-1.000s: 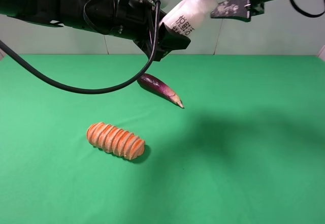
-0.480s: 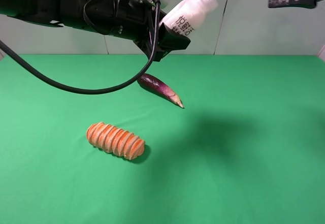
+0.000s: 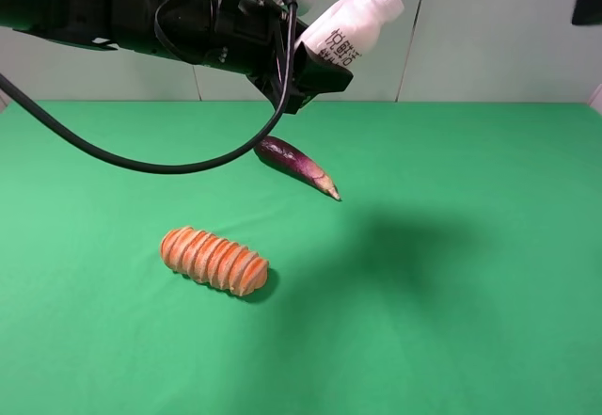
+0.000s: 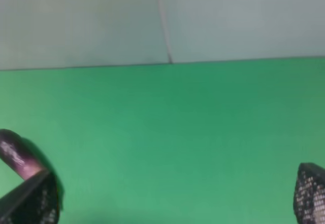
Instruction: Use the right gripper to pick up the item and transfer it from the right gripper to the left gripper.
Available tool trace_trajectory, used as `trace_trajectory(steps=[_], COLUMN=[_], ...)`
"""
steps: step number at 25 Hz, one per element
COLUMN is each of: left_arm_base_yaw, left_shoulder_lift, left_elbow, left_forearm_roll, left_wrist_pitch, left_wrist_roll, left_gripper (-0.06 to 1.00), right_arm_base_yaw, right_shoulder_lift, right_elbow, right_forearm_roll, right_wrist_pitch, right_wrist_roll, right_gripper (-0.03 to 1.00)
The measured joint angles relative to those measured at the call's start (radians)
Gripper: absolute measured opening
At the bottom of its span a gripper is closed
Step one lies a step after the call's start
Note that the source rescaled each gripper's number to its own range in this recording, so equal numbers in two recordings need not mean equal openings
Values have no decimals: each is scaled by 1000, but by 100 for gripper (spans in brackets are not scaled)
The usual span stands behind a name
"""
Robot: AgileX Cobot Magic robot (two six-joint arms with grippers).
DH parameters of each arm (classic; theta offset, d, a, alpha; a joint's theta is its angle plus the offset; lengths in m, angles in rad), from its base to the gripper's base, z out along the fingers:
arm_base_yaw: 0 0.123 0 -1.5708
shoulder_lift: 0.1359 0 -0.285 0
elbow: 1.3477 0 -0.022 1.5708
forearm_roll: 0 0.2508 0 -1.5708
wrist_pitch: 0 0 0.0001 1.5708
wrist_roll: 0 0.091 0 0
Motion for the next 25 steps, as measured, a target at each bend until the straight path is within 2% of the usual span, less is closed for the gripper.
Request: trace_trajectory(steps=[5, 10, 18, 25], left_arm_base_yaw=[0, 0, 1, 1], left_shoulder_lift=[0, 0, 0, 0], left_elbow=[0, 0, 0, 0], left_forearm_roll=[0, 1, 2, 4], left_wrist_pitch=[-4, -17, -23, -26], left_wrist_roll=[0, -1, 1, 7], left_gripper=[1, 1, 1, 1], right_arm_base_yaw=[0, 0, 0, 0], right_shoulder_lift=[-199, -354, -493, -518], right_elbow=[161, 228, 257, 308], right_forearm_roll=[-33, -51, -109, -128], right_wrist_pitch=[-1, 5, 218, 255], right_wrist_roll=[19, 30, 85, 158], right_gripper=[100, 100, 100, 100])
